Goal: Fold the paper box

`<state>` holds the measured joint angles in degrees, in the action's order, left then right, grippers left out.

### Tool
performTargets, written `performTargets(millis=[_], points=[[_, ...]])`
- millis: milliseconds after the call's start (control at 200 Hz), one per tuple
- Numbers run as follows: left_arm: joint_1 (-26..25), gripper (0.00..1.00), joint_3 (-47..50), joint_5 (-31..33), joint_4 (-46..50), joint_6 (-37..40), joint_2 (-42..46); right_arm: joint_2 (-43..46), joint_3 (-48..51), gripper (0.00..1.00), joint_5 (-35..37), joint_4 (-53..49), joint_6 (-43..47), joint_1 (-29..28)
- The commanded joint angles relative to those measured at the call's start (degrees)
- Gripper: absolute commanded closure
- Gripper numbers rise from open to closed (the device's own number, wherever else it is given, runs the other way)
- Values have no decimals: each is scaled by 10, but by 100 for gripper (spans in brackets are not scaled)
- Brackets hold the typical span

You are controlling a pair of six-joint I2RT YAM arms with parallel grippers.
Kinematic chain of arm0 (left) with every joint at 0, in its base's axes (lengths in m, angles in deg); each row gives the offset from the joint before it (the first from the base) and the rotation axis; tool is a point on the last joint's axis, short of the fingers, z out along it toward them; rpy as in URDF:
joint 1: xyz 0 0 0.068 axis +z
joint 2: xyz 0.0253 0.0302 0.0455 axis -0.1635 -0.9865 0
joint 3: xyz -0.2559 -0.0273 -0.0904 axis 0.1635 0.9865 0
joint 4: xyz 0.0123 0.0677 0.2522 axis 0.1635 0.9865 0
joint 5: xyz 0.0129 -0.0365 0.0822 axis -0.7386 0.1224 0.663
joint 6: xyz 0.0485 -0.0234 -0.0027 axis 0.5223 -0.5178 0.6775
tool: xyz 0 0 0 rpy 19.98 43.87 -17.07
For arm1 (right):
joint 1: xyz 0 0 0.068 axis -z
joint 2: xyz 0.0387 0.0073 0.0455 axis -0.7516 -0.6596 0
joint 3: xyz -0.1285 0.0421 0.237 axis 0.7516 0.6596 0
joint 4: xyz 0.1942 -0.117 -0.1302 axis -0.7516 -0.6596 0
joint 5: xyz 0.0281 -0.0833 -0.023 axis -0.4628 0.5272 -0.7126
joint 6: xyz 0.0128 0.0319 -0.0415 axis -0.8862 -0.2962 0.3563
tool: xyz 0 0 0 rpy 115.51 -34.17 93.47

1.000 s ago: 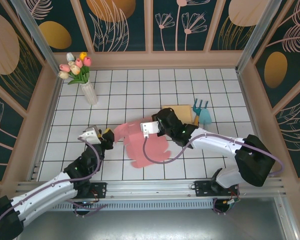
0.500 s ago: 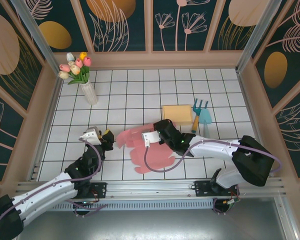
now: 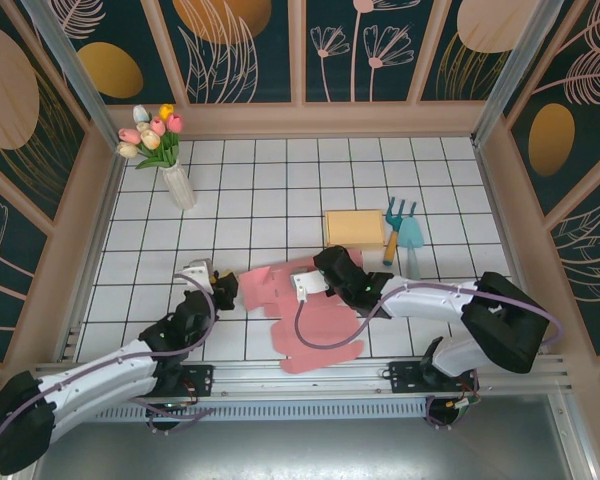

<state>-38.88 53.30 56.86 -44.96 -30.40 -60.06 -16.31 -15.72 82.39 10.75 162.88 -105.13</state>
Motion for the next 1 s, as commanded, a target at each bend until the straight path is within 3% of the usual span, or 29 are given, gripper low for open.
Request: performTargets(millis=[0, 345, 801, 991], points=[[3, 59, -13, -5, -21, -10, -9, 34, 3, 100, -3, 43, 11, 1], [3, 55, -14, 107, 65, -7, 139, 51, 1, 100, -19, 175, 74, 12], [2, 57, 5, 76, 31, -10, 110, 26, 106, 100, -25, 218, 67, -3], [3, 58, 14, 25, -1, 5, 94, 4, 97, 100, -23, 181, 52, -6]])
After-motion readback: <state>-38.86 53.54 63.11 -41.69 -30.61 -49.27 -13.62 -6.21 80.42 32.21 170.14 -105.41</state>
